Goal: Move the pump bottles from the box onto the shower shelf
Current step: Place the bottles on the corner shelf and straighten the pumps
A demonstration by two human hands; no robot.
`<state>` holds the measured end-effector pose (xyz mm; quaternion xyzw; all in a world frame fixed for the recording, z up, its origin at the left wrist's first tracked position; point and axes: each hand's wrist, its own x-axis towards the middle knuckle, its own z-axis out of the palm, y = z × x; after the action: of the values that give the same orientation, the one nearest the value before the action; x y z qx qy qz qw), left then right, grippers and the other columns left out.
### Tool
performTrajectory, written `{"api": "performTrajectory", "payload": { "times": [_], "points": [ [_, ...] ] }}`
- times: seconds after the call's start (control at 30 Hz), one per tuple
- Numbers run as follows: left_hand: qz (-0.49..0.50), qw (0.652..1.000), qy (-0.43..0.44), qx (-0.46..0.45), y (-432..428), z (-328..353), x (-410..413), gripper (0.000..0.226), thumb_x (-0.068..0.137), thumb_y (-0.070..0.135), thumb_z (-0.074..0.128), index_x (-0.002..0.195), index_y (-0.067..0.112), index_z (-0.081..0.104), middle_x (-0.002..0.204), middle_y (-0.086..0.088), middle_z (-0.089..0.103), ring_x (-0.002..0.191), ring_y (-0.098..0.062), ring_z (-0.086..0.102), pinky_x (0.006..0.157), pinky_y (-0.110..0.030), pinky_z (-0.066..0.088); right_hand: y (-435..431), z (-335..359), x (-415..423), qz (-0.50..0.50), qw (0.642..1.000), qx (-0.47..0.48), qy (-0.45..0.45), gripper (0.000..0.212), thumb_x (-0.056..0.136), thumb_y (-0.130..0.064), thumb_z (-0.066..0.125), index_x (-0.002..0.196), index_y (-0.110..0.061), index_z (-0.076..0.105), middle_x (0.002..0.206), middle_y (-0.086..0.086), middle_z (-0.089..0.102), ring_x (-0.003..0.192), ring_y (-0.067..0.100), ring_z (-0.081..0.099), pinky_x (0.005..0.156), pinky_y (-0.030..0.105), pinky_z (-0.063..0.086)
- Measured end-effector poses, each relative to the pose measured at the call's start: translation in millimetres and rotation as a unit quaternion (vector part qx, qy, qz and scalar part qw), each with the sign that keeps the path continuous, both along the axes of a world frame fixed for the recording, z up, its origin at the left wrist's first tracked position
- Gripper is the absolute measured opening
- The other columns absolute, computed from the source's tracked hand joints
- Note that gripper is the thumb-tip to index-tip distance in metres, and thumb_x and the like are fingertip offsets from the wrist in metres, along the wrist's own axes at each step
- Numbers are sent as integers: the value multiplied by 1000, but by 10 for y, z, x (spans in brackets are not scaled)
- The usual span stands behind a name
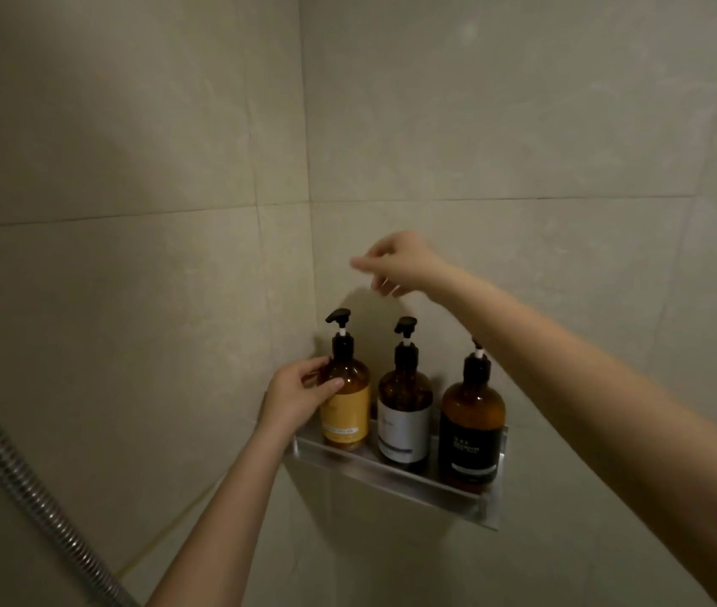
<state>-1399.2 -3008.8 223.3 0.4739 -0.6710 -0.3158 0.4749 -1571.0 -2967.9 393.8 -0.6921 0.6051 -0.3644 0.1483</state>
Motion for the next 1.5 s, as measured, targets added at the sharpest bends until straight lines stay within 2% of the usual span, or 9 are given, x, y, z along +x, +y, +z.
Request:
{"api": "performTrajectory", "payload": {
  "times": [0.17,0.3,0.37,0.47,0.57,0.73,0.97,1.2,1.5],
  "points": [
    [-5,1000,1,-5,16,9,-5,56,75,12,75,127,4,57,126,-12,62,103,-13,58,89,-23,44,910,-249,-652,20,974,-123,-191,22,86,-34,60,96,-17,69,73,-3,67,65,5,62,57,15,51],
    [-7,1000,-1,-10,10,33,5,56,75,10,75,126,2,56,126,-15,62,104,-15,59,92,-26,45,1364,-1033,-1129,-100,949,-121,-274,15,84,-24,64,89,-11,70,70,1,65,66,12,59,58,21,47],
    [-10,1000,-1,-12,2,48,-8,55,75,9,75,126,1,56,125,-15,62,104,-16,58,91,-26,44,1436,-1403,-1246,-144,954,-63,-256,9,82,-18,67,90,-14,69,80,8,66,73,18,59,59,24,46],
    [-19,1000,1,-18,13,49,-41,53,75,6,75,124,0,57,123,-16,63,100,-14,57,87,-23,43,1439,-1731,-1238,-159,963,30,-216,27,78,-16,73,103,-19,65,93,8,63,85,21,60,62,24,47],
    [-25,1000,6,-14,24,40,-65,53,74,6,75,123,0,57,122,-16,63,102,-16,58,86,-25,43,1354,-1817,-1118,-150,969,27,-194,45,76,-19,75,117,-22,59,104,2,61,94,17,60,69,24,50],
    [-37,999,19,-4,40,35,-75,53,75,5,74,124,-1,56,123,-17,61,108,-18,57,89,-24,43,1154,-1858,-950,-129,968,14,-215,62,71,-14,79,127,-17,52,117,5,61,106,24,60,92,45,52],
    [-51,998,19,14,57,54,-110,53,74,4,74,124,-1,55,126,-19,60,109,-19,57,92,-25,42,1054,-1885,-882,-177,972,-3,-153,74,63,-27,84,128,-21,48,101,-4,56,90,14,57,68,20,46],
    [-40,999,2,14,73,65,-105,54,74,9,76,124,3,56,126,-16,60,105,-16,55,88,-24,42,986,-1889,-824,-194,972,7,-135,71,66,-29,83,126,-16,48,121,4,55,104,19,55,84,32,49],
    [-26,1000,3,9,96,86,-164,53,77,5,71,128,1,54,131,-17,57,121,-26,54,92,-25,40,973,-1848,-852,-195,971,6,-141,73,64,-25,84,126,-14,48,124,5,56,107,19,55,86,31,48]
  ]
}}
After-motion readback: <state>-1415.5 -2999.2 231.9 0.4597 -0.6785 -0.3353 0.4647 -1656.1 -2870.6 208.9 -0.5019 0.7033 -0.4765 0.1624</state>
